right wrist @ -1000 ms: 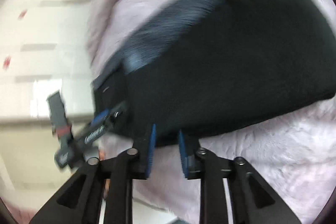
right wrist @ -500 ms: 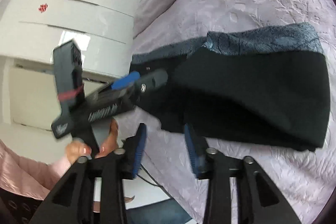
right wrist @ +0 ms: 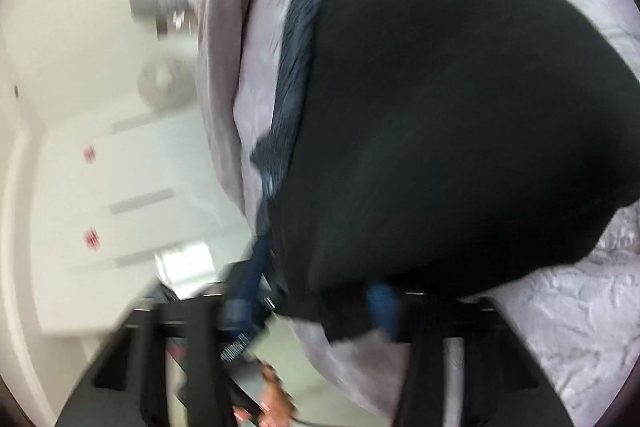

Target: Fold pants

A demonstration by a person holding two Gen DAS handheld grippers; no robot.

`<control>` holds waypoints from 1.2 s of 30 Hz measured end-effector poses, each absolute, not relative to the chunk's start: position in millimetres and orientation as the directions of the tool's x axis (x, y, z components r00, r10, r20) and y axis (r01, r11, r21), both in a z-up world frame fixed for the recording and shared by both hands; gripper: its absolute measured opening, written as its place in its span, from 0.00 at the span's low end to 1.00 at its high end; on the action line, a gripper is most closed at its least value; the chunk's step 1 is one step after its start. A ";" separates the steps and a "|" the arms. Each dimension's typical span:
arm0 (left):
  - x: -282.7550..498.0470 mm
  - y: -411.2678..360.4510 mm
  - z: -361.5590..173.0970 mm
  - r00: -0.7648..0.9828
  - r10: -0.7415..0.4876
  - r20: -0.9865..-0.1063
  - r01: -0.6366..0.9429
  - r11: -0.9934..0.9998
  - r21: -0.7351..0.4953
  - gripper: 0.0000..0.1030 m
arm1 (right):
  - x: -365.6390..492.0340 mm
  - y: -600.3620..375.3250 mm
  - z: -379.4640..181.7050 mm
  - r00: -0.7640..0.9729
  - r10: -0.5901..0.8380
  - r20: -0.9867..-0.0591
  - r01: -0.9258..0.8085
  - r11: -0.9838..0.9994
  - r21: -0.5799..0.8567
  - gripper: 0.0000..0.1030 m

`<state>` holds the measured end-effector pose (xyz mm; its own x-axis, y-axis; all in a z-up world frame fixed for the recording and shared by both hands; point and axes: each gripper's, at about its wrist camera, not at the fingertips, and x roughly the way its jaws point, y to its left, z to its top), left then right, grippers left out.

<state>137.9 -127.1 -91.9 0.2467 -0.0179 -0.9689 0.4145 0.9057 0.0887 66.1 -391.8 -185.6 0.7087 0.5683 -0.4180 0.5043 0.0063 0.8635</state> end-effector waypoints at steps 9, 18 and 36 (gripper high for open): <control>147.9 -109.2 -94.5 0.264 0.017 -0.964 0.380 0.917 0.121 0.99 | 88.5 -349.0 -168.6 0.563 0.664 -0.491 0.475 0.226 0.850 0.05; 151.2 -95.1 -77.8 0.276 -0.014 -0.961 0.348 0.933 0.086 0.99 | 97.6 -331.0 -166.6 0.399 0.727 -0.559 0.457 0.370 0.809 0.39; 142.0 -180.9 -135.1 0.113 -0.179 -0.977 0.406 0.906 -0.119 1.00 | 121.6 -396.1 -139.7 0.424 0.434 -0.795 0.349 0.731 0.586 0.36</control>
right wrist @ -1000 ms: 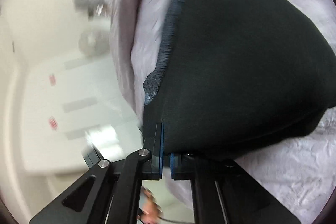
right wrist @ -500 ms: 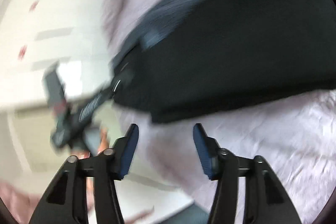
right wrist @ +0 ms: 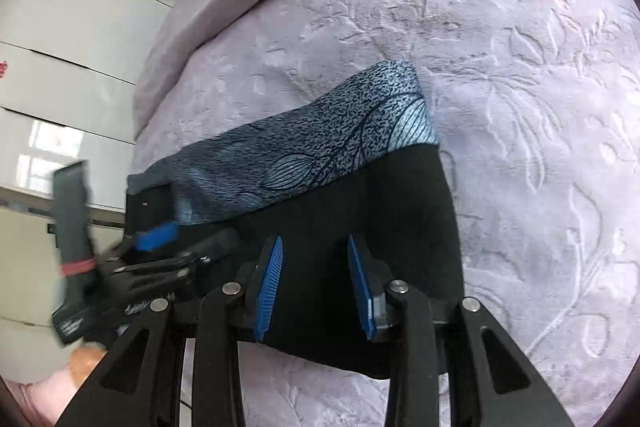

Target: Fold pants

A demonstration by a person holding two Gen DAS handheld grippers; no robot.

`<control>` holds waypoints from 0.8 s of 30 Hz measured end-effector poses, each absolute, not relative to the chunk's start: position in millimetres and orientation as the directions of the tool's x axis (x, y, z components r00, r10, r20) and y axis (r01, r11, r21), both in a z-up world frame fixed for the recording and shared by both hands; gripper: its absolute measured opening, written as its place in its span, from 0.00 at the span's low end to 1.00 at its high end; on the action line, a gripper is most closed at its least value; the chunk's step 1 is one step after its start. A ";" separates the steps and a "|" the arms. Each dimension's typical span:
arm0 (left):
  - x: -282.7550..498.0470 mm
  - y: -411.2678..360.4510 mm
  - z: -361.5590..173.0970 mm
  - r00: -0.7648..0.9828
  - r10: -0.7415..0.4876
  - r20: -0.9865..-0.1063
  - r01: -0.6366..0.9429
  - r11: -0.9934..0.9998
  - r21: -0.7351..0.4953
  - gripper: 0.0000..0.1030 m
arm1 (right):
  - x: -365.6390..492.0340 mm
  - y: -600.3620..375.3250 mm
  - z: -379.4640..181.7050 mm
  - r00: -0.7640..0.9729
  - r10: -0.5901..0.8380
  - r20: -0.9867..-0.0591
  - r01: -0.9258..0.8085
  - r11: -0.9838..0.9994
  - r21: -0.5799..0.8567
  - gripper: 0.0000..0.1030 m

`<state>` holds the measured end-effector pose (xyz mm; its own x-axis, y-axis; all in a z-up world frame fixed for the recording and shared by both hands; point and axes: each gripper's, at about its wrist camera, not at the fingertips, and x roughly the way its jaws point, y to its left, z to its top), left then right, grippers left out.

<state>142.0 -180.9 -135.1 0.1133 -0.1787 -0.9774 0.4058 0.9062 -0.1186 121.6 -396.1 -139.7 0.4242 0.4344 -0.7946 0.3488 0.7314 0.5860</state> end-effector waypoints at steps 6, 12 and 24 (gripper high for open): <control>129.5 -145.8 -95.6 0.194 -0.020 -0.981 0.357 0.933 0.051 1.00 | 116.7 -399.5 -124.8 0.403 0.467 -0.787 0.334 0.726 0.602 0.43; 106.3 -102.7 -66.7 0.195 0.043 -0.980 0.222 0.971 0.086 1.00 | 99.9 -394.8 -92.4 0.350 0.478 -0.806 0.286 0.765 0.577 0.71; 143.5 22.8 -64.9 0.215 -0.054 -0.975 0.188 0.982 -0.013 1.00 | 116.2 -317.6 -62.2 0.313 0.371 -0.874 0.306 0.832 0.462 0.74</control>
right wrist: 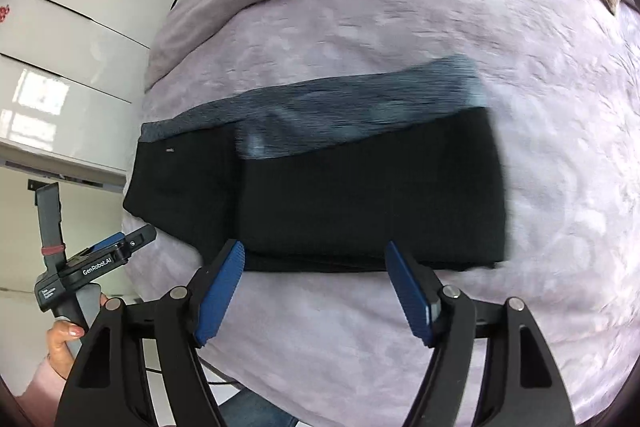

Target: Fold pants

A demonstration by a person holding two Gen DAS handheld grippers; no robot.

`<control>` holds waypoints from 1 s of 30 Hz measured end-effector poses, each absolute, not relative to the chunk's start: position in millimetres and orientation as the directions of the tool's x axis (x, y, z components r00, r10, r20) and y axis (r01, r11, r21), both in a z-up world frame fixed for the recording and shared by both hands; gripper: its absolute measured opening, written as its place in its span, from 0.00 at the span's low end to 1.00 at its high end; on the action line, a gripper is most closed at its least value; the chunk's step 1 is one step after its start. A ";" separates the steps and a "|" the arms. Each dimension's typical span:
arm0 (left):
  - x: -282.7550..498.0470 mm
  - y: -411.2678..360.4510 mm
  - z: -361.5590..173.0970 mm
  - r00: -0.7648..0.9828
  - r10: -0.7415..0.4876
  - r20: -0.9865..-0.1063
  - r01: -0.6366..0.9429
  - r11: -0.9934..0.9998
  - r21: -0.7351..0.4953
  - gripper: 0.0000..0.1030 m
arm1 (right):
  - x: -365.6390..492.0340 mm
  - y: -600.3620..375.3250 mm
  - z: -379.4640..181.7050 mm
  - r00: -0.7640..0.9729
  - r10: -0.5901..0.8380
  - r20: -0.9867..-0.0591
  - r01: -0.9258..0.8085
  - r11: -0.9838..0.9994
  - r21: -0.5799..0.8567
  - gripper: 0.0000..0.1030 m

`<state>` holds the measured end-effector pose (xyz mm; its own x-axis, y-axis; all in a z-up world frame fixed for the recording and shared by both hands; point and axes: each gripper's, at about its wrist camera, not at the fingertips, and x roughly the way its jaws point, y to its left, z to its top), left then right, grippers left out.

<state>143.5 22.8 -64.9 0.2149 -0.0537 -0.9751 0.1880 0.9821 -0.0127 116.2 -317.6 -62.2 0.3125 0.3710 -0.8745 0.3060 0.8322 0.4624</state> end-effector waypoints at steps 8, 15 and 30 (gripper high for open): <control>187.5 125.8 -85.4 0.200 -0.098 -0.975 0.125 0.989 -0.073 1.00 | 165.5 -193.0 -61.8 0.273 0.380 -0.884 0.269 0.852 0.449 0.74; 209.8 165.8 -105.7 0.216 -0.230 -0.949 0.053 0.973 -0.224 1.00 | 217.4 -128.7 -84.1 0.216 0.328 -0.920 0.173 0.914 0.366 0.74; 206.6 172.1 -146.9 0.213 -0.453 -0.866 0.036 0.889 -0.456 1.00 | 218.5 -125.9 -150.1 0.156 0.357 -0.921 0.141 0.915 0.379 0.76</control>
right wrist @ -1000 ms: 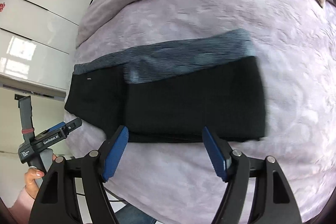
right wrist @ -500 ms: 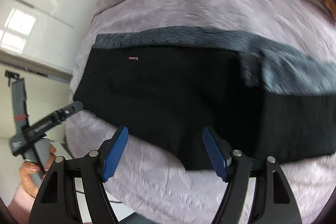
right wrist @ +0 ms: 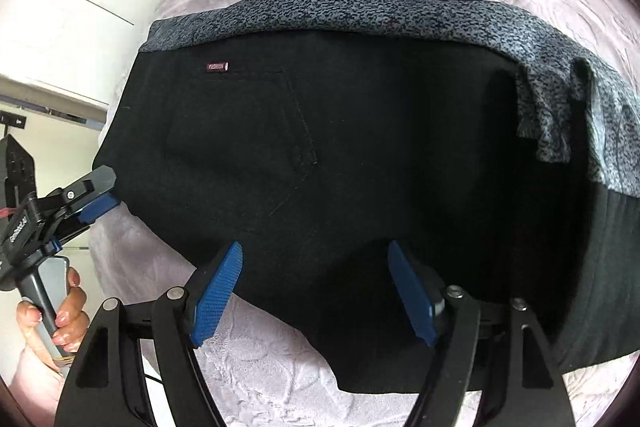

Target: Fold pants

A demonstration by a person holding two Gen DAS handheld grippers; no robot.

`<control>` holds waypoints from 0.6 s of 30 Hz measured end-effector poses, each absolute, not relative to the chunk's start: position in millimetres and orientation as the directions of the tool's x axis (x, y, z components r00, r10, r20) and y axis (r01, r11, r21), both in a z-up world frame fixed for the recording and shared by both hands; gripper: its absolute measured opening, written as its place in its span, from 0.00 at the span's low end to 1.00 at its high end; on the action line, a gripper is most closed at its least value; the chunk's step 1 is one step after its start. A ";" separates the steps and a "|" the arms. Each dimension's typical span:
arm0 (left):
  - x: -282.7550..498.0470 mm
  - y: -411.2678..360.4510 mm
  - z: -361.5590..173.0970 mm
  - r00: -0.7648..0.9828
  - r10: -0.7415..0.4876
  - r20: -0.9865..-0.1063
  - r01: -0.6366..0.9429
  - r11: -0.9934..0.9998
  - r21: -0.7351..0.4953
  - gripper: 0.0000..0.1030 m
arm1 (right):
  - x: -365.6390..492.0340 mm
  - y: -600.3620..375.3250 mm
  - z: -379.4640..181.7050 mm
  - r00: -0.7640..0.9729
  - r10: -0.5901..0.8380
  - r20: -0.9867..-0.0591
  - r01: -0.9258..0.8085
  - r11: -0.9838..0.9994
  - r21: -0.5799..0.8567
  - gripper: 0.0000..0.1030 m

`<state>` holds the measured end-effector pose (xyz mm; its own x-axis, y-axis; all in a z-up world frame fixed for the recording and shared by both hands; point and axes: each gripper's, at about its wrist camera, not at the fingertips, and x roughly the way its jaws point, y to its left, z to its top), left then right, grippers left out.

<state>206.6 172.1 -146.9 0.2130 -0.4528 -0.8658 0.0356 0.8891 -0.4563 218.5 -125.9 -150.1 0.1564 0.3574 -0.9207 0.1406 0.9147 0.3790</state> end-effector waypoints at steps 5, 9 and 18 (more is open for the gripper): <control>213.6 164.6 -143.4 0.243 -0.515 -0.822 0.046 0.853 -0.520 1.00 | 217.5 -129.8 -150.1 0.155 0.369 -0.916 0.132 0.912 0.390 0.76; 218.3 160.5 -148.8 0.243 -0.514 -0.823 0.021 0.851 -0.525 1.00 | 218.4 -131.4 -150.5 0.153 0.372 -0.916 0.124 0.912 0.391 0.76; 219.8 141.9 -107.5 0.336 -0.579 -0.743 0.083 0.804 -0.589 1.00 | 222.2 -125.5 -156.3 0.153 0.369 -0.917 0.110 0.915 0.387 0.77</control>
<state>219.8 141.9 -107.5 0.3362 -0.5788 -0.7429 0.0833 0.8040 -0.5887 222.2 -125.5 -156.3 0.1532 0.3693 -0.9166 0.1104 0.9153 0.3872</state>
